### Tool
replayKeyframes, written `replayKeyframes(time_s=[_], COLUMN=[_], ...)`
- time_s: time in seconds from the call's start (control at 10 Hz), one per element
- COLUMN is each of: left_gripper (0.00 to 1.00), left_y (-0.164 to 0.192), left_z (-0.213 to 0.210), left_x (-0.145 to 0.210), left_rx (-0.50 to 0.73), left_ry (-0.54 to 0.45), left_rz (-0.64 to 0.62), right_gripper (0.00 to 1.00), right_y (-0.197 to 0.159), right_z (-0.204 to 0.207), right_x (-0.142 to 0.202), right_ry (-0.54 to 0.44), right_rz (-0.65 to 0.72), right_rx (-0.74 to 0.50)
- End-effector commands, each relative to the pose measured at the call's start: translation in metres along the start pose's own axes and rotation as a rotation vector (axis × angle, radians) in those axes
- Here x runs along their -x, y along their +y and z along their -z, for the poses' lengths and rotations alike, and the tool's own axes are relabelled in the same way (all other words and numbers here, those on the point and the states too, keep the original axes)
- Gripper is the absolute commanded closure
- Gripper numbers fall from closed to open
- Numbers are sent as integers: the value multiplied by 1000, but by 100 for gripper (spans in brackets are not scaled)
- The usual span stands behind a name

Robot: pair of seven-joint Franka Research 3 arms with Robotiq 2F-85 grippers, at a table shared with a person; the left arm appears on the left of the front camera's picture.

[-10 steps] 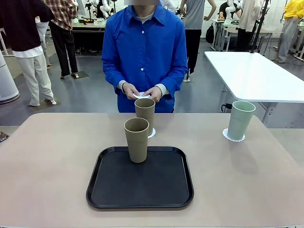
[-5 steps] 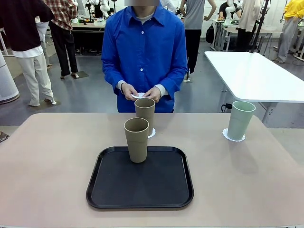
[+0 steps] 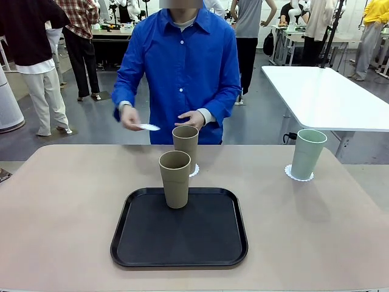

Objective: Place coasters on the table and set cups on them.
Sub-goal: Take one Reusable plastic cup from the Flat Tray and place it on a coaster set by the human.

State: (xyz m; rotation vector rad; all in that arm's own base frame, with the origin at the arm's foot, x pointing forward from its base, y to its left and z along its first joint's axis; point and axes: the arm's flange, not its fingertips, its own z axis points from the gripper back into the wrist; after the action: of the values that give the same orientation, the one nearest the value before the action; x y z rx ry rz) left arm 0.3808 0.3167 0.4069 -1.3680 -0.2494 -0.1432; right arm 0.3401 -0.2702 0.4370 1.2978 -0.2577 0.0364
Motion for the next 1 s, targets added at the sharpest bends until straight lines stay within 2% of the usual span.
replayKeyframes(time_s=[0.0, 0.9], left_gripper=[0, 0], left_y=[-3, -3], left_z=[-1, -1], left_x=[1, 1], left_rx=[3, 3], left_ry=[1, 1], left_rz=[2, 2], right_gripper=[0, 0], right_y=[2, 2], right_z=[-1, -1], right_x=[0, 0], right_ry=[-1, -1], right_rz=[-4, -4], right_rx=[-10, -10])
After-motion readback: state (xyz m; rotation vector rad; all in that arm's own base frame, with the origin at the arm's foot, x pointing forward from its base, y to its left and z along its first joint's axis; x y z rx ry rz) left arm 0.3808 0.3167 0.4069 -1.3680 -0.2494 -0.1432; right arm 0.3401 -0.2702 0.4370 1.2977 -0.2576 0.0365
